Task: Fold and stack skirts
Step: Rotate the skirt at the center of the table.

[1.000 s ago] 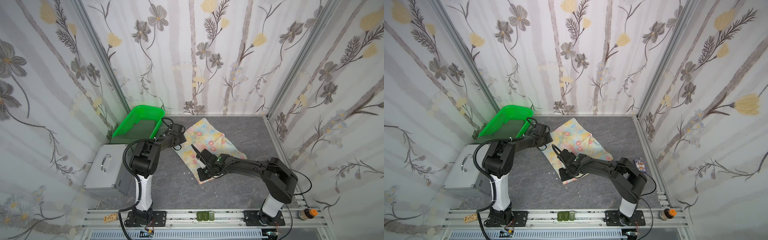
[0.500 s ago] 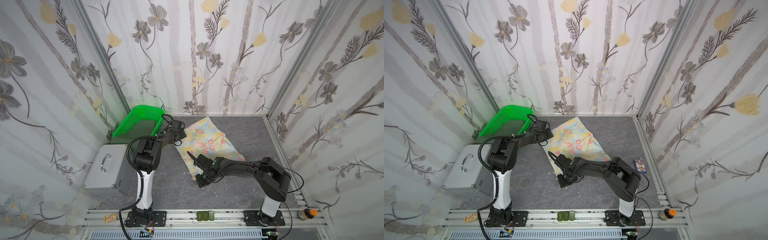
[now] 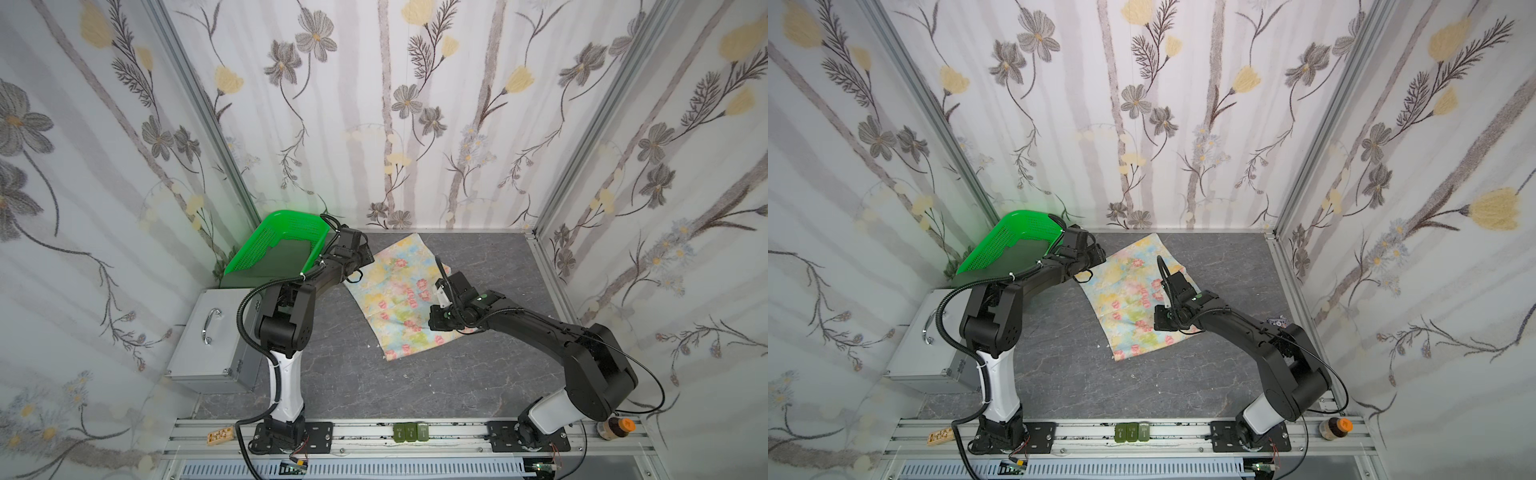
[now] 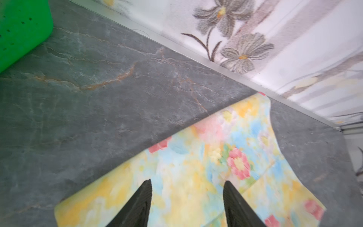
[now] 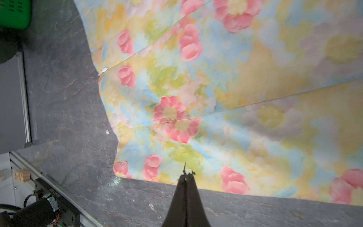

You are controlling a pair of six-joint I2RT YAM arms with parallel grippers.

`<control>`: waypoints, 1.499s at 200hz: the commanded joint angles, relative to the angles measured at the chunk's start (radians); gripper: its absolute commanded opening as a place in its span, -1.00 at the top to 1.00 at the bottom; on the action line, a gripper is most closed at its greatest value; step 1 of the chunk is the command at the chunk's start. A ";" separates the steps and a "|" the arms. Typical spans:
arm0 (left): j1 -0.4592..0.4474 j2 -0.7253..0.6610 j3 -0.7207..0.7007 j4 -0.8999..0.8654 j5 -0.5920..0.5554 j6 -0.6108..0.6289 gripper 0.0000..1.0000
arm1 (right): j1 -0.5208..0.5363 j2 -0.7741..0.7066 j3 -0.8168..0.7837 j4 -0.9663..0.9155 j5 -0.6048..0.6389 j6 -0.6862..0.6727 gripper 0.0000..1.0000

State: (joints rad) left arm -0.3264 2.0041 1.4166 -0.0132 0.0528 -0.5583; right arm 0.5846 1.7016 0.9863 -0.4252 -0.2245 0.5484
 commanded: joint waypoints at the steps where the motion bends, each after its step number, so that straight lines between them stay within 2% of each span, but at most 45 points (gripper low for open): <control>1: -0.010 -0.039 -0.081 -0.013 0.069 -0.091 -0.21 | -0.076 -0.023 -0.032 0.065 0.048 -0.020 1.00; 21: -0.026 -0.065 -0.174 -0.013 0.069 -0.130 -0.16 | -0.150 -0.043 -0.063 0.085 0.100 -0.022 1.00; 45: -0.047 -0.043 -0.212 -0.012 0.066 -0.147 -0.16 | -0.220 -0.038 -0.089 0.109 0.155 -0.030 1.00; 69: -0.048 -0.004 -0.206 -0.011 0.050 -0.157 -0.16 | -0.252 0.002 -0.104 0.135 0.193 -0.012 1.00; 118: -0.024 0.081 -0.107 -0.011 0.039 -0.125 -0.16 | -0.252 0.059 -0.154 0.194 0.164 0.026 1.00; 142: -0.003 0.130 -0.038 -0.011 0.052 -0.099 -0.16 | -0.235 0.076 -0.164 0.196 0.148 0.045 1.00; 187: 0.014 0.181 0.069 -0.011 0.046 -0.036 -0.17 | -0.141 0.099 -0.171 0.182 0.136 0.089 1.00; 241: 0.018 0.212 0.131 -0.011 0.065 -0.009 -0.18 | -0.032 0.019 -0.225 0.186 0.094 0.180 1.00; 269: 0.009 0.126 0.080 -0.008 0.098 -0.005 -0.17 | -0.017 -0.034 -0.270 0.202 0.078 0.196 1.00; 300: 0.009 -0.097 -0.130 -0.013 0.101 -0.023 -0.24 | -0.028 -0.093 -0.241 0.189 0.093 0.151 1.00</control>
State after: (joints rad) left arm -0.3172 2.0449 1.4017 -0.0334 0.1432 -0.5682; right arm 0.5617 1.6394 0.7261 -0.2508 -0.1387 0.7155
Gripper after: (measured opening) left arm 0.600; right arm 0.049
